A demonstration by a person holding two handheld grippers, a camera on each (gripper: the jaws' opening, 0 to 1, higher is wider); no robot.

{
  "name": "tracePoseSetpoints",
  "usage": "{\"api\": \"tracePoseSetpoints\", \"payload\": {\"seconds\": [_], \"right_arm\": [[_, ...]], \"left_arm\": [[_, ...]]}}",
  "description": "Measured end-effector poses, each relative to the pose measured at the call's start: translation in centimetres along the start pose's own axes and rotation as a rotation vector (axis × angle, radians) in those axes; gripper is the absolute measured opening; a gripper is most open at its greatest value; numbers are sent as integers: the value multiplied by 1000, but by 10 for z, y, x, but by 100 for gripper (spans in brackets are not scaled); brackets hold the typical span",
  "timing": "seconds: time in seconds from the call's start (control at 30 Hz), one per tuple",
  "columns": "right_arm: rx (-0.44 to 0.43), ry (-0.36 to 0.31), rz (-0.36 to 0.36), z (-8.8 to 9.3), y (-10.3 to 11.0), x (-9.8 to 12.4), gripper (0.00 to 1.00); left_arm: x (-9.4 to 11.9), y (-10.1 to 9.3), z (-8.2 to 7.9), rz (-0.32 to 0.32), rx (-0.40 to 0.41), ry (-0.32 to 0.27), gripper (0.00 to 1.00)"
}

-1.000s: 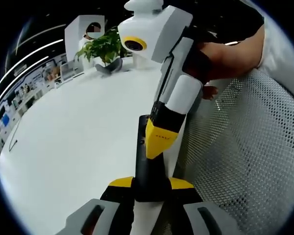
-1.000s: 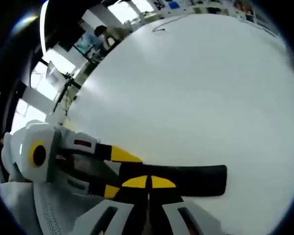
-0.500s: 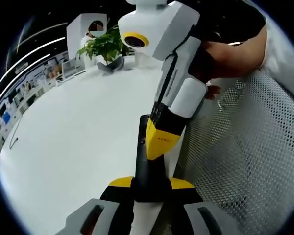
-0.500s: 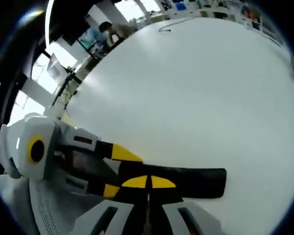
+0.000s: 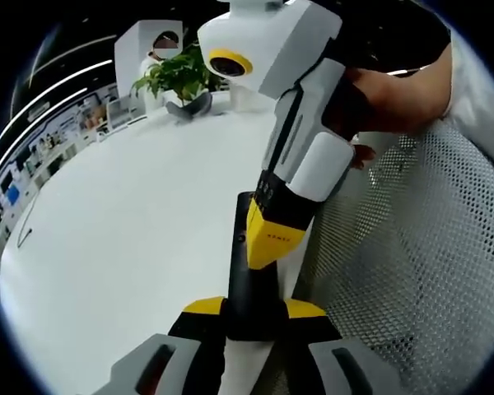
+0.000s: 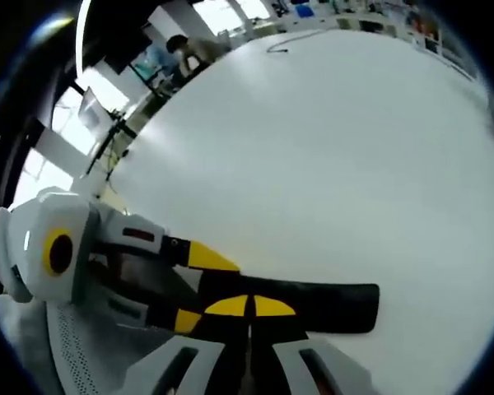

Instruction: Press the specified remote control buttons in sequence, fully releasing each button before pressing the next.

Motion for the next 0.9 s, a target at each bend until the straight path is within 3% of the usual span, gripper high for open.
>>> {"api": "tracePoseSetpoints", "payload": {"seconds": [0.5,0.73,0.83,0.9], "right_arm": [[-9,4,-13,-2,-1,2,0],[-6,-205,-36,-23,1,36,0],[16,-301,-25,-27,-1,57,0],[20,-323,-33,-23,-2,67,0]], "left_arm": [[0,2,-2,-7,-3,21,24],[0,0,0,1,-3,20,24],[0,0,-1,0,-2,19,24],[0,0,-1,0,-2,19,24]]}}
Point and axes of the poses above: the point that each gripper's makers call its tool centre point, and the gripper's own axes: x roughly backward along the fingers, y roughly to its left, z roughly out of its underside, the point moved 3 cm from there along x, roughly backward along the fingers, and after that the axes turned 11 degrees about y, right-handed, at the moved point
